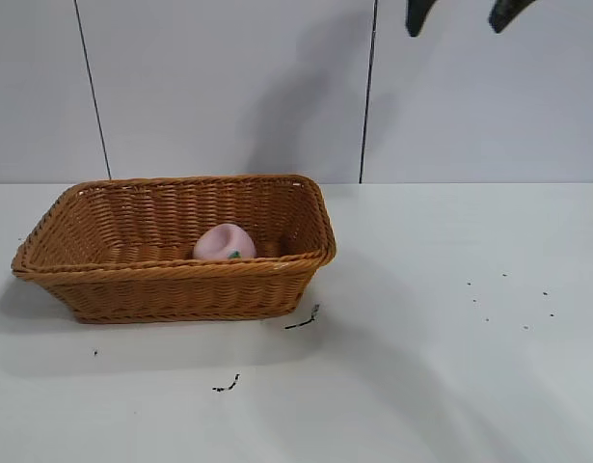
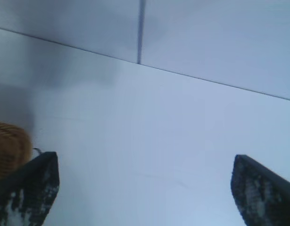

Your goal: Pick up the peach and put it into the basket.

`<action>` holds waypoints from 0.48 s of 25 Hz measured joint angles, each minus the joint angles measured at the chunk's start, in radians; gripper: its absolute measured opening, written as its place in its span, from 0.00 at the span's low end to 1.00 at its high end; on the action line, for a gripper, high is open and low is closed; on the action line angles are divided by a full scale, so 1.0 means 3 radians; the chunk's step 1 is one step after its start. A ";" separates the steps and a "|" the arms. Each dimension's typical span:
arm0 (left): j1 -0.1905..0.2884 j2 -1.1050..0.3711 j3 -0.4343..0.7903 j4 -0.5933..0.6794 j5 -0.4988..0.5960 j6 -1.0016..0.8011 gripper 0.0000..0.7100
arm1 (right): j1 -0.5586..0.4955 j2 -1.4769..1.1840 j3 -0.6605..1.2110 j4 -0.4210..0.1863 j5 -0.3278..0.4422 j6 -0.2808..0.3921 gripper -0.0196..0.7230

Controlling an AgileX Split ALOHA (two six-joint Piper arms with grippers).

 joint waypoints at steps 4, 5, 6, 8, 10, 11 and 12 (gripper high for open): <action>0.0000 0.0000 0.0000 0.0000 0.0000 0.0000 0.98 | 0.0003 -0.0147 0.0078 0.0000 -0.0001 0.0000 0.96; 0.0000 0.0000 0.0000 0.0000 0.0000 0.0000 0.98 | 0.0003 -0.0226 0.0136 0.0000 -0.0001 0.0000 0.96; 0.0000 0.0000 0.0000 0.0000 0.0000 0.0000 0.98 | 0.0003 -0.0310 0.0228 -0.0018 -0.0004 0.0000 0.96; 0.0000 0.0000 0.0000 0.0000 0.0000 0.0000 0.98 | 0.0003 -0.0569 0.0486 -0.0100 -0.0009 0.0000 0.96; 0.0000 0.0000 0.0000 0.0000 0.0000 0.0000 0.98 | 0.0003 -0.0889 0.0810 -0.0137 -0.0012 0.0000 0.96; 0.0000 0.0000 0.0000 0.0000 0.0000 0.0000 0.98 | 0.0003 -0.1058 0.0979 -0.0148 -0.0012 0.0000 0.96; 0.0000 0.0000 0.0000 0.0000 0.0000 0.0000 0.98 | 0.0003 -0.1277 0.1198 -0.0152 -0.0012 0.0000 0.96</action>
